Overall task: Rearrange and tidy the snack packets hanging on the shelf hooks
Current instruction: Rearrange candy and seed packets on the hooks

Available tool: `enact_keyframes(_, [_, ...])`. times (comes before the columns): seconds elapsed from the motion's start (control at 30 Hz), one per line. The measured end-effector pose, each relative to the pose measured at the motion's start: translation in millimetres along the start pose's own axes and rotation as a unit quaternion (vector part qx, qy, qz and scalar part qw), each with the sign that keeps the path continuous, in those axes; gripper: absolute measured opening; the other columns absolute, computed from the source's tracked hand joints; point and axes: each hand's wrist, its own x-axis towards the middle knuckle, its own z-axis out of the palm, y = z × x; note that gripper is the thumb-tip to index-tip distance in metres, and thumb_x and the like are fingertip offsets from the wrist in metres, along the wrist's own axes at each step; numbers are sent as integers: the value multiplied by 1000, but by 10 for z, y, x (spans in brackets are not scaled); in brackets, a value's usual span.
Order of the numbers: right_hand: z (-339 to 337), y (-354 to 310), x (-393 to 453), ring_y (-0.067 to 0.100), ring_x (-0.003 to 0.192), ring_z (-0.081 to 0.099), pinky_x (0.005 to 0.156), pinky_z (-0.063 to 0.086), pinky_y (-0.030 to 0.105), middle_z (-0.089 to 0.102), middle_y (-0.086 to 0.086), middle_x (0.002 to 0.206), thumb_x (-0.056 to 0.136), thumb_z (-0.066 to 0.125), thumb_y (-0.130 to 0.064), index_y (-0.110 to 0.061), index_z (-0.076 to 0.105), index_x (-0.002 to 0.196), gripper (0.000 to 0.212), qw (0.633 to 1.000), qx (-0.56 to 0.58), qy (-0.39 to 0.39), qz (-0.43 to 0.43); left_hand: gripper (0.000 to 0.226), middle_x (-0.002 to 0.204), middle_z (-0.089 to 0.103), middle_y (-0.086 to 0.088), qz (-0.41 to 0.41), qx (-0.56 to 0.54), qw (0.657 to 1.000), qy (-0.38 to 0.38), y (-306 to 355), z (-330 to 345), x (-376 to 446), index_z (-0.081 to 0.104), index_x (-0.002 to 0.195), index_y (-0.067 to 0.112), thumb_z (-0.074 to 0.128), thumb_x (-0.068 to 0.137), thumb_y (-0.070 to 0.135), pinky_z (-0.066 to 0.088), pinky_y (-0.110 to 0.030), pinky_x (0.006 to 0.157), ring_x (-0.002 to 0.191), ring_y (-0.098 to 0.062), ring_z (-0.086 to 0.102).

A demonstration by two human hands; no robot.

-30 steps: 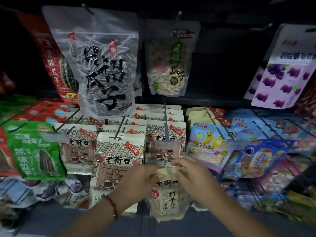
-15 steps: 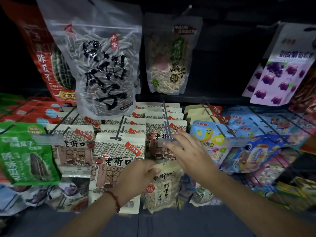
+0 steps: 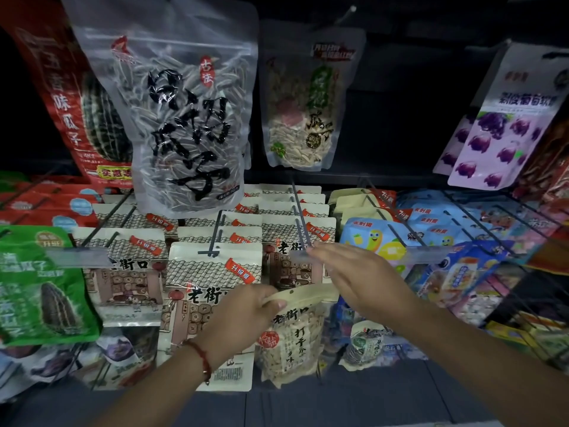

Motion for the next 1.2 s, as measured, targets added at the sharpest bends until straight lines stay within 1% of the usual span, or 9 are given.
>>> enact_keyframes(0.07, [-82, -61, 38, -6, 108, 54, 89, 43, 14, 61, -15, 127, 103, 42, -31, -33, 55, 135, 35, 985, 129, 14, 115, 26, 63, 65, 2, 4, -3, 1000, 3, 12, -4, 53, 65, 77, 23, 57, 96, 39, 39, -23, 44, 44, -3, 50])
enact_keyframes(0.13, [-67, -92, 100, -4, 90, 61, 74, 50, 22, 66, -19, 109, 100, 48, -34, -35, 59, 127, 29, 955, 229, 45, 184, 24, 66, 67, 0, 12, -5, 1000, 3, 52, -13, 126, 67, 81, 23, 56, 96, 39, 43, -28, 46, 48, -10, 54])
enact_keyframes(0.23, [-27, -134, 166, 7, 83, 65, 75, 55, 36, 65, -14, 95, 97, 55, -37, -36, 60, 122, 26, 915, 310, 78, 246, 25, 68, 68, 0, 24, 1, 1000, 17, 150, -48, 272, 67, 83, 24, 55, 97, 41, 50, -32, 50, 55, -16, 63])
enact_keyframes(0.37, [36, -150, 140, -2, 84, 61, 74, 50, 21, 65, -13, 92, 96, 56, -41, -31, 66, 106, 17, 890, 345, 87, 284, 29, 63, 63, 2, 29, 4, 999, 45, 250, -65, 455, 65, 80, 22, 56, 96, 44, 39, -24, 44, 45, -9, 51])
enact_keyframes(0.53, [93, -170, 103, -10, 88, 60, 70, 41, 3, 67, -16, 94, 95, 55, -44, -30, 69, 99, 21, 868, 381, 85, 307, 18, 55, 60, 7, 19, -3, 996, 83, 298, -47, 605, 71, 106, 34, 58, 95, 38, 31, -19, 40, 36, -2, 41])
enact_keyframes(0.77, [120, -204, 118, -12, 88, 59, 69, 39, 2, 68, -18, 91, 95, 53, -46, -35, 69, 96, 19, 865, 379, 105, 312, 22, 75, 70, 12, 53, 40, 991, 116, 298, -42, 628, 71, 114, 35, 58, 96, 34, 36, -12, 40, 47, -2, 54])
enact_keyframes(0.97, [204, -167, 102, -3, 93, 58, 77, 41, 17, 64, -14, 97, 91, 47, -56, -28, 70, 105, 38, 874, 364, 106, 304, 20, 58, 55, 13, 58, 110, 980, 153, 288, -18, 644, 72, 106, 28, 56, 96, 24, 31, -15, 41, 45, -1, 46])
enact_keyframes(1.1, [240, -151, 82, -4, 91, 55, 73, 35, 9, 58, -23, 86, 93, 45, -54, -30, 69, 99, 34, 895, 330, 117, 278, 19, 74, 61, 10, 81, 194, 959, 190, 184, 51, 735, 71, 100, 23, 56, 91, 16, 22, -10, 48, 62, -7, 50])
enact_keyframes(1.2, [258, -141, 63, -2, 94, 55, 75, 35, 10, 58, -29, 89, 93, 45, -53, -37, 65, 95, 26, 898, 323, 117, 274, 18, 80, 67, 7, 114, 220, 947, 204, 61, 108, 832, 71, 92, 23, 62, 87, 8, 29, -8, 56, 74, -11, 57])
